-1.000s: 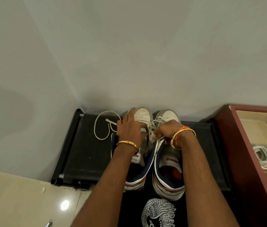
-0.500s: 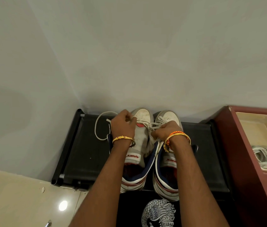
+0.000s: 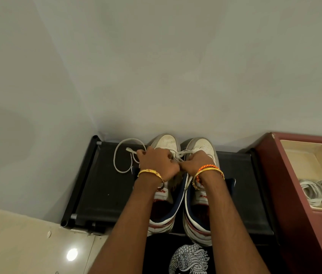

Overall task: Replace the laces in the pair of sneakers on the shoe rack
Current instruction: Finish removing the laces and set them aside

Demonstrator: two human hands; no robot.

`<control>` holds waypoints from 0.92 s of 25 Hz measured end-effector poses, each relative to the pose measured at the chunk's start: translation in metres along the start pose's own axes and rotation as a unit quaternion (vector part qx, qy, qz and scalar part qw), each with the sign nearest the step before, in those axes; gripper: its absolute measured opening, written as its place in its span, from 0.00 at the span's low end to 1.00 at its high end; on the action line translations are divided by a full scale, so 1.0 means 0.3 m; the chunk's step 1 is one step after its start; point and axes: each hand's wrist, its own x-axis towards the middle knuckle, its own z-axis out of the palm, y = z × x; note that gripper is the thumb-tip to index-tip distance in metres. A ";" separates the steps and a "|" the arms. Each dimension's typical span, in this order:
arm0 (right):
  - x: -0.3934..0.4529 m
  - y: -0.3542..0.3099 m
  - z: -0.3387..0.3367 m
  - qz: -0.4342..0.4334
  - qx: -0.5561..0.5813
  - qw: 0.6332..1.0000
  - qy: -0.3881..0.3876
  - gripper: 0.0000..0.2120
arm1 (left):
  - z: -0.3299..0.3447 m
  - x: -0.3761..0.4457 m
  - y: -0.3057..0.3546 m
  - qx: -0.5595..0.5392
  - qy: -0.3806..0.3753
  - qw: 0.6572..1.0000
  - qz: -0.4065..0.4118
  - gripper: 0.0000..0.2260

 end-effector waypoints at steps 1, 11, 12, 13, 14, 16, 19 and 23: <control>0.000 -0.001 -0.003 -0.003 -0.010 1.000 -0.010 0.14 | 0.004 0.003 0.004 0.026 -0.005 1.000 0.007 0.11; -0.007 0.007 0.007 -0.022 -0.017 1.000 -0.008 0.11 | 0.062 0.015 0.008 0.090 0.044 0.995 0.004 0.12; -0.009 0.008 0.008 -0.017 -0.014 1.000 -0.004 0.09 | 0.059 0.013 0.002 0.071 0.049 0.996 0.000 0.12; -0.010 0.010 0.009 -0.013 -0.013 1.000 -0.003 0.09 | 0.056 0.011 -0.004 0.050 0.058 0.997 -0.006 0.11; -0.011 0.012 0.010 -0.008 -0.010 1.000 0.000 0.09 | 0.052 0.008 -0.008 0.027 0.068 0.997 -0.012 0.11; -0.007 0.018 0.010 0.006 -0.003 1.000 0.004 0.12 | 0.034 0.004 -0.007 -0.034 0.098 0.994 -0.035 0.07; 0.001 0.023 0.014 0.015 0.003 1.000 0.005 0.09 | -0.019 -0.005 -0.008 -0.189 0.162 0.965 -0.087 0.01; 0.007 0.028 0.024 0.022 0.013 1.000 0.006 0.14 | -0.133 -0.014 -0.042 -0.507 0.289 0.802 -0.129 0.06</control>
